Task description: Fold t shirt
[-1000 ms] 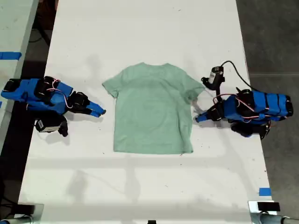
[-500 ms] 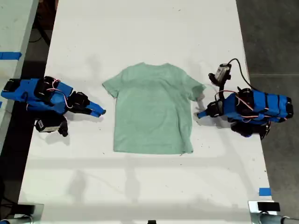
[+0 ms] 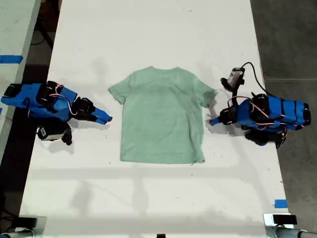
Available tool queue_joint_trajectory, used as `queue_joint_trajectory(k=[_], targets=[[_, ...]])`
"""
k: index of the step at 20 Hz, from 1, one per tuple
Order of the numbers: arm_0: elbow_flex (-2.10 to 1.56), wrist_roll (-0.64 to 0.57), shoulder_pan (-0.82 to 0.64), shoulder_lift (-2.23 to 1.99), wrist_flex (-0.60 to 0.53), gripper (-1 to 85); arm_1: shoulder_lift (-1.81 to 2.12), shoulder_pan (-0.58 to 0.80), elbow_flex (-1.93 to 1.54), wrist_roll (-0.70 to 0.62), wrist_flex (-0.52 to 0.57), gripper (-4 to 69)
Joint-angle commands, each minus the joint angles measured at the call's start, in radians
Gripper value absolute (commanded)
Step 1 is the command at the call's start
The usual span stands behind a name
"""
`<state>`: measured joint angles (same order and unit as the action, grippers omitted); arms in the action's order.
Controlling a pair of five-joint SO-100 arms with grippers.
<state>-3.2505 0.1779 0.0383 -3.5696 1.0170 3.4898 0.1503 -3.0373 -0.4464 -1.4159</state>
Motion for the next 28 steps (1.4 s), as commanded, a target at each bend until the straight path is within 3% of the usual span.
queue_joint_trajectory(k=[1, 25, 26, 28], targets=[[-0.041, 0.008, 0.008, -0.008, 0.0, 11.5, 0.008, -0.008, -0.048, -0.011, 0.029, 1.6], [-0.041, 0.008, 0.008, -0.008, 0.0, 11.5, 0.011, -0.031, -0.046, 0.009, 0.029, 1.4], [-0.041, 0.008, 0.008, -0.008, 0.0, 11.5, 0.011, -0.043, 0.002, -0.114, 0.064, 1.1], [-0.041, 0.008, 0.008, -0.008, 0.0, 11.5, -0.011, 0.118, 0.129, -0.204, 0.061, 1.3]])
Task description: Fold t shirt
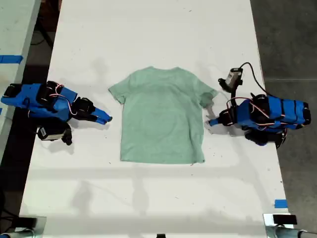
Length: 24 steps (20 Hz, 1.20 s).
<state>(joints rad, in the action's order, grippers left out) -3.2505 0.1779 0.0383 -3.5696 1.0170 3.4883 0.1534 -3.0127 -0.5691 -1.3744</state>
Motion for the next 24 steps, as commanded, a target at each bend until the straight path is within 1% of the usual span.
queue_joint_trajectory(k=[1, 2, 3, 4, 6, 7, 8, 10, 13, 14, 15, 16, 17, 18, 21, 22, 24], targets=[[-0.041, 0.008, 0.008, -0.008, 0.0, 11.5, -0.084, 0.204, 0.175, -0.109, 0.014, 5.2], [-0.041, 0.008, 0.008, -0.008, 0.0, 11.5, -0.235, 0.301, 0.236, -0.126, 0.038, 11.0], [-0.041, 0.008, 0.008, -0.008, 0.0, 11.5, -0.443, 0.4, 0.316, -0.137, 0.061, 18.6], [-0.041, 0.008, 0.008, -0.008, 0.0, 11.5, -0.604, 0.485, 0.382, -0.144, 0.089, 22.1], [-0.041, 0.008, 0.008, -0.008, 0.0, 11.5, -0.724, 0.627, 0.445, -0.15, 0.133, 25.5], [-0.041, 0.008, 0.008, -0.008, 0.0, 11.5, -0.726, 0.68, 0.443, -0.156, 0.16, 27.8], [-0.041, 0.008, 0.008, -0.008, 0.0, 11.5, -0.727, 0.724, 0.426, -0.155, 0.192, 28.5], [-0.041, 0.008, 0.008, -0.008, 0.0, 11.5, -0.778, 0.776, 0.354, -0.133, 0.321, 28.7], [-0.041, 0.008, 0.008, -0.008, 0.0, 11.5, -1.035, 0.793, 0.318, -0.095, 0.569, 28.8], [-0.041, 0.008, 0.008, -0.008, 0.0, 11.5, -1.118, 0.79, 0.333, -0.072, 0.611, 28.0], [-0.041, 0.008, 0.008, -0.008, 0.0, 11.5, -1.131, 0.79, 0.351, -0.067, 0.601, 25.7], [-0.041, 0.008, 0.008, -0.008, 0.0, 11.5, -1.121, 0.792, 0.353, -0.064, 0.597, 17.1], [-0.041, 0.008, 0.008, -0.008, 0.0, 11.5, -1.129, 0.795, 0.359, -0.061, 0.592, 2.8], [-0.041, 0.006, 0.008, -0.008, 0.0, 11.5, -1.146, 0.793, 0.365, -0.061, 0.592, 1.5], [-0.041, 0.006, 0.008, -0.008, 0.0, 11.5, -1.243, 0.787, 0.428, -0.089, 0.571, 1.5], [-0.041, 0.006, 0.008, -0.008, 0.0, 11.5, -1.246, 0.781, 0.456, -0.103, 0.552, 1.5], [-0.041, 0.006, 0.008, -0.008, 0.0, 11.5, -1.218, 0.765, 0.561, -0.158, 0.477, 1.5]])
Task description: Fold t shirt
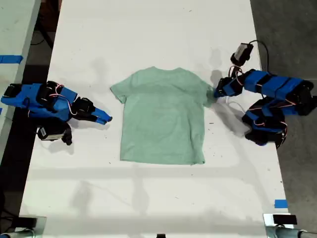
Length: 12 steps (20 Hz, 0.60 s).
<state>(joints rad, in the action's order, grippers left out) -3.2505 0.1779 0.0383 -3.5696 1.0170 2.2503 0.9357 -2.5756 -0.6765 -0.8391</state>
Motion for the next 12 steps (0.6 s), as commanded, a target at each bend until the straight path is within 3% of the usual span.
queue_joint_trajectory(k=[1, 3, 6, 12], targets=[[-0.041, 0.006, 0.008, -0.008, 0.0, 11.5, 0.038, -0.029, 0.202, -0.083, -0.107, 1.5], [-0.041, 0.006, 0.008, -0.008, 0.0, 11.5, 0.04, -0.074, 0.393, -0.132, -0.206, 1.5], [-0.041, 0.006, 0.008, -0.008, 0.0, 11.5, -0.012, -0.235, 0.626, -0.175, -0.232, 1.5], [-0.041, 0.006, 0.008, -0.008, 0.0, 11.5, -0.331, -0.58, 0.802, -0.166, 0.014, 1.5]])
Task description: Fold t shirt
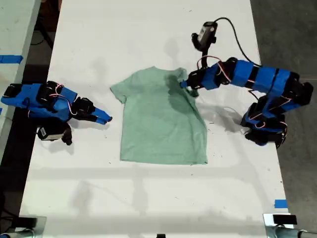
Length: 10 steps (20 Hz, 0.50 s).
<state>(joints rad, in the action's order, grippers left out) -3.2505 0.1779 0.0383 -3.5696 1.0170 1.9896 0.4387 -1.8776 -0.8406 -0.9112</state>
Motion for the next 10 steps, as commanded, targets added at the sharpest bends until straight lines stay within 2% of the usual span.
queue_joint_trajectory(k=[1, 2, 4, 7, 9, 10], targets=[[-0.041, 0.006, 0.008, -0.008, 0.0, 11.5, -0.15, -0.124, 0.153, -0.002, 0.103, 2.7], [-0.041, 0.006, 0.008, -0.008, 0.0, 11.5, -0.225, -0.158, 0.219, -0.009, 0.098, 14.0], [-0.041, 0.006, 0.008, -0.008, 0.0, 11.5, -0.305, -0.178, 0.357, -0.02, 0.0, 25.2], [-0.041, 0.006, 0.008, -0.008, 0.0, 11.5, -0.202, -0.115, 0.442, 0.003, -0.21, 26.2], [-0.041, 0.006, 0.008, -0.008, 0.0, 11.5, -0.017, -0.058, 0.376, 0.06, -0.359, 24.9], [-0.041, 0.006, 0.008, -0.008, 0.0, 11.5, 0.126, -0.04, 0.267, 0.091, -0.387, 22.8]])
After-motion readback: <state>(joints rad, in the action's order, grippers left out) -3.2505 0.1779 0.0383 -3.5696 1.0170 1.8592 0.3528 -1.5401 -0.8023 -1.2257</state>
